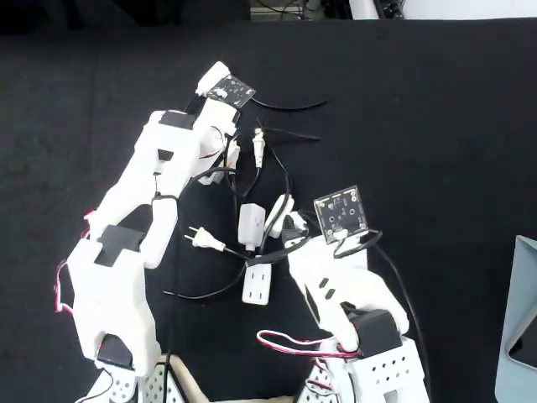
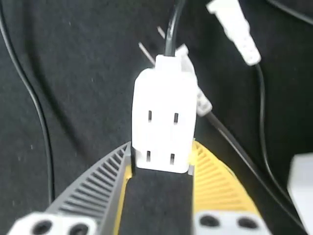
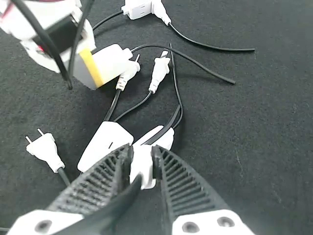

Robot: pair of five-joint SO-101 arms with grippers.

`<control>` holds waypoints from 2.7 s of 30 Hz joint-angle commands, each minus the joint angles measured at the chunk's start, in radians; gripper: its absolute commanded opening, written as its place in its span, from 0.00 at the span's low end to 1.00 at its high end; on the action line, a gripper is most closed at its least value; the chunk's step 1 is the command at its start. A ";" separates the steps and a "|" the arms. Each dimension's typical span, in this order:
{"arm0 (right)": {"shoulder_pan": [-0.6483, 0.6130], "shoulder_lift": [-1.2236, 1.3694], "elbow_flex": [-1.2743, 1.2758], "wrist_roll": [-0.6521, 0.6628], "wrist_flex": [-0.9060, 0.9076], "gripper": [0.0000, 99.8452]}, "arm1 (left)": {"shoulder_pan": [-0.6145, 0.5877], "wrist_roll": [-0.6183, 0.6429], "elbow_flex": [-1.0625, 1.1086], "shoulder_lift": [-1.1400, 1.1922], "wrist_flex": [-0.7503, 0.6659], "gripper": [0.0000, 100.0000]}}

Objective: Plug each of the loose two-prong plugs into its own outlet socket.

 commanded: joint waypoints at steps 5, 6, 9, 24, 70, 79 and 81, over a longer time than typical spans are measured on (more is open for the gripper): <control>0.014 -0.001 -0.010 -0.011 0.002 0.01 | -0.022 0.003 0.010 -0.146 0.184 0.07; 0.014 -0.001 -0.010 -0.011 0.002 0.01 | -0.027 0.002 0.031 -0.160 0.186 0.07; 0.014 -0.001 -0.010 -0.011 0.002 0.01 | -0.027 -0.046 0.134 -0.210 0.186 0.06; 0.009 -0.001 -0.012 -0.005 0.000 0.01 | -0.130 -0.172 0.562 -0.457 -0.081 0.29; -0.377 1.623 -1.124 0.011 -0.213 0.01 | -0.654 0.269 1.288 -1.240 -0.267 0.31; -0.417 1.808 -1.253 0.012 -0.213 0.01 | -0.654 0.269 1.288 -1.237 -0.269 0.31; -0.427 1.822 -1.254 0.012 -0.213 0.01 | -0.654 0.269 1.288 -1.237 -0.269 0.31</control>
